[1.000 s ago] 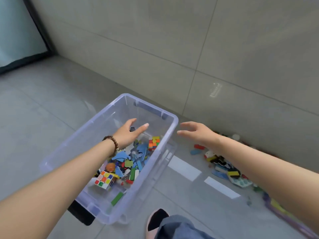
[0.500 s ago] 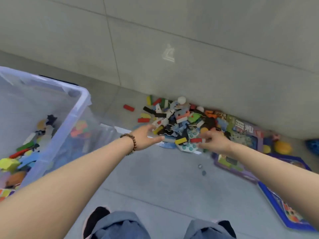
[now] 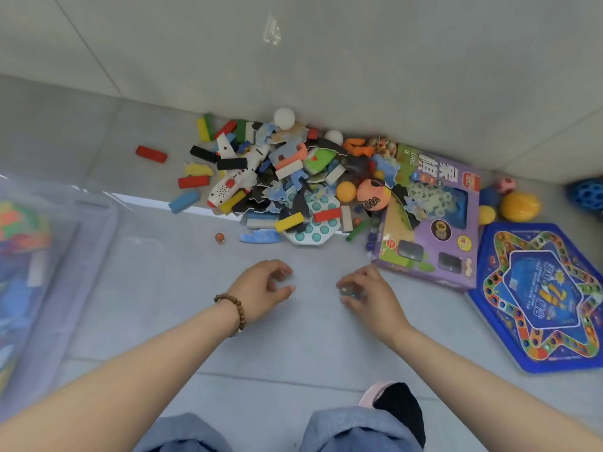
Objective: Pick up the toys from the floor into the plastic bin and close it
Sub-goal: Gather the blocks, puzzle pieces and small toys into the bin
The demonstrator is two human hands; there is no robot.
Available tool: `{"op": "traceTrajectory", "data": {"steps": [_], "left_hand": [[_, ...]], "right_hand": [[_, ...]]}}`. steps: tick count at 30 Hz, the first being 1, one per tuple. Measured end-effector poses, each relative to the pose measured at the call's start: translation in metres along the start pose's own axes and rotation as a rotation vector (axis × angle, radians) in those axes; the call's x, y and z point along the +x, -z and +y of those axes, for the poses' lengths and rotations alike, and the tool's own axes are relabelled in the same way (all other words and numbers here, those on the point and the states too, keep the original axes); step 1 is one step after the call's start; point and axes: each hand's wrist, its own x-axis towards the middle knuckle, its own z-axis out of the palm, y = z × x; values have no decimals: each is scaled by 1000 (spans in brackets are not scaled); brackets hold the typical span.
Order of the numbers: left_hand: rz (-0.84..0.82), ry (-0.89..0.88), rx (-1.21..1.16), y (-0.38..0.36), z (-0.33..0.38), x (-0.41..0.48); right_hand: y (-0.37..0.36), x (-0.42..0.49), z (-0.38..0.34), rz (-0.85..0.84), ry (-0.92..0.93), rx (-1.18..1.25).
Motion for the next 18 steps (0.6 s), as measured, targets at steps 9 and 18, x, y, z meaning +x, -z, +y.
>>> {"op": "traceTrajectory", "data": {"steps": [9, 18], "left_hand": [[-188, 506, -1297, -22, 38, 3], [635, 311, -430, 55, -38, -11]], "right_hand": [[8, 12, -59, -14, 78, 452], [-11, 43, -62, 26, -83, 527]]}}
